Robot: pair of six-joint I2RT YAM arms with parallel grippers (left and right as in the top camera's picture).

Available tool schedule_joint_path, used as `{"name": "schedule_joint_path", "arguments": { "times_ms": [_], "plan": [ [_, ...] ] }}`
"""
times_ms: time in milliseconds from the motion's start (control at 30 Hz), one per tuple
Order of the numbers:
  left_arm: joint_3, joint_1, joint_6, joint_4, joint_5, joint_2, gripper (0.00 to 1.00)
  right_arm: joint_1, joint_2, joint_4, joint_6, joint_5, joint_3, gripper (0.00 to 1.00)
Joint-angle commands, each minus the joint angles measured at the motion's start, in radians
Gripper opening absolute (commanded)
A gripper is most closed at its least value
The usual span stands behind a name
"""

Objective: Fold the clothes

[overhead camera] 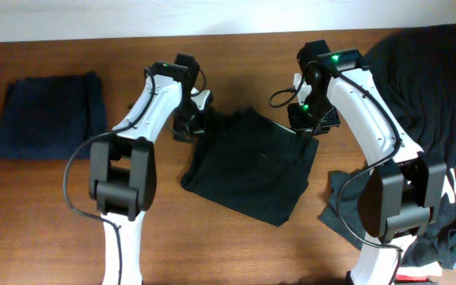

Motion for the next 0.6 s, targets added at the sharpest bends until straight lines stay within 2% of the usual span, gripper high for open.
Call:
{"name": "schedule_joint_path", "arguments": {
  "times_ms": [0, 67, 100, 167, 233, 333, 567],
  "plan": [
    [-0.014, -0.06, 0.017, -0.002, 0.041, 0.06, 0.87, 0.0, -0.017, -0.008, 0.008, 0.016, 0.016, 0.24],
    [-0.014, -0.101, 0.017, 0.003, 0.041, 0.077, 0.84, 0.0, -0.017, -0.015, 0.008, 0.016, 0.016, 0.24],
    [-0.014, -0.115, 0.017, 0.007, 0.037, 0.079, 0.75, 0.0, -0.017, -0.023, 0.004, 0.018, 0.016, 0.24],
    [-0.014, -0.143, 0.021, 0.037, 0.03, 0.079, 0.26, -0.001, -0.017, -0.037, 0.004, 0.052, 0.016, 0.24],
    [-0.011, -0.142, 0.02, 0.054, -0.002, 0.079, 0.0, -0.011, -0.017, -0.053, 0.005, 0.077, 0.016, 0.24],
    [0.038, -0.1, 0.012, -0.001, -0.182, 0.078, 0.0, -0.051, -0.017, -0.079, 0.004, 0.106, 0.016, 0.23],
    [0.152, -0.015, 0.042, -0.124, -0.242, 0.076, 0.0, -0.137, -0.017, -0.088, 0.004, 0.102, 0.016, 0.24]
  ]
}}
